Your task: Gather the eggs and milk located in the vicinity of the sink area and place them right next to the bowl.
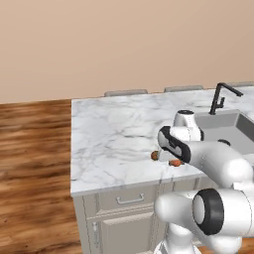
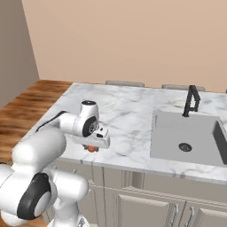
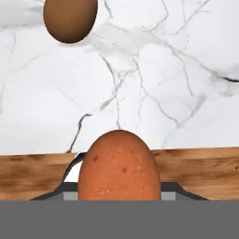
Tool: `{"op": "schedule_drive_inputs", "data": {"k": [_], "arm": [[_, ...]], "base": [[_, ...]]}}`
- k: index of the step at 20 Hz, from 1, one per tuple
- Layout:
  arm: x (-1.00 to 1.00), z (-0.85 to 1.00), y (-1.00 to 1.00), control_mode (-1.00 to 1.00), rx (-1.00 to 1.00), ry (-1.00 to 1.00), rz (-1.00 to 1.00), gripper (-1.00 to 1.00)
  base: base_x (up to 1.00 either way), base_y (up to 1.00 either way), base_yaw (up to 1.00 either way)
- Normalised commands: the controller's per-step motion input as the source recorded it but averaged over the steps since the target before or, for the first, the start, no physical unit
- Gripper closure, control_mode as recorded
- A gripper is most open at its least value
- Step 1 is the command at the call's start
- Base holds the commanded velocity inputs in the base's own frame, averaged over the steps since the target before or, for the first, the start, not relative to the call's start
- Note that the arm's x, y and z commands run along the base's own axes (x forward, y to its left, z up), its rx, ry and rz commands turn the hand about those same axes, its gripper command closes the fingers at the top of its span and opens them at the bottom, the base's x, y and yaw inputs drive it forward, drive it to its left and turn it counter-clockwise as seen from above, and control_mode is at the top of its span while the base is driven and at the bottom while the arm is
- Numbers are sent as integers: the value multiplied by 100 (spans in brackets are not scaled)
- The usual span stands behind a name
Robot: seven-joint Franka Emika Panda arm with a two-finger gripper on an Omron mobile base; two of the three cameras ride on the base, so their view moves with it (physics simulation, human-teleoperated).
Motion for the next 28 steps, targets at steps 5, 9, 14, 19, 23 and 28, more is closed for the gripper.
{"op": "schedule_drive_inputs", "data": {"k": [5,9,14,19,23,28], "arm": [[-74,52,0,-100,0,1,-7,100],[-45,31,0,-100,0,-2,-5,100],[-11,19,0,-100,0,0,-1,100],[0,0,0,-100,0,0,0,100],[0,0,0,-100,0,0,0,100],[1,-1,0,100,0,0,0,100]], "base": [[0,0,0],[0,0,0],[0,0,0],[0,0,0],[0,0,0],[5,-36,0]]}}
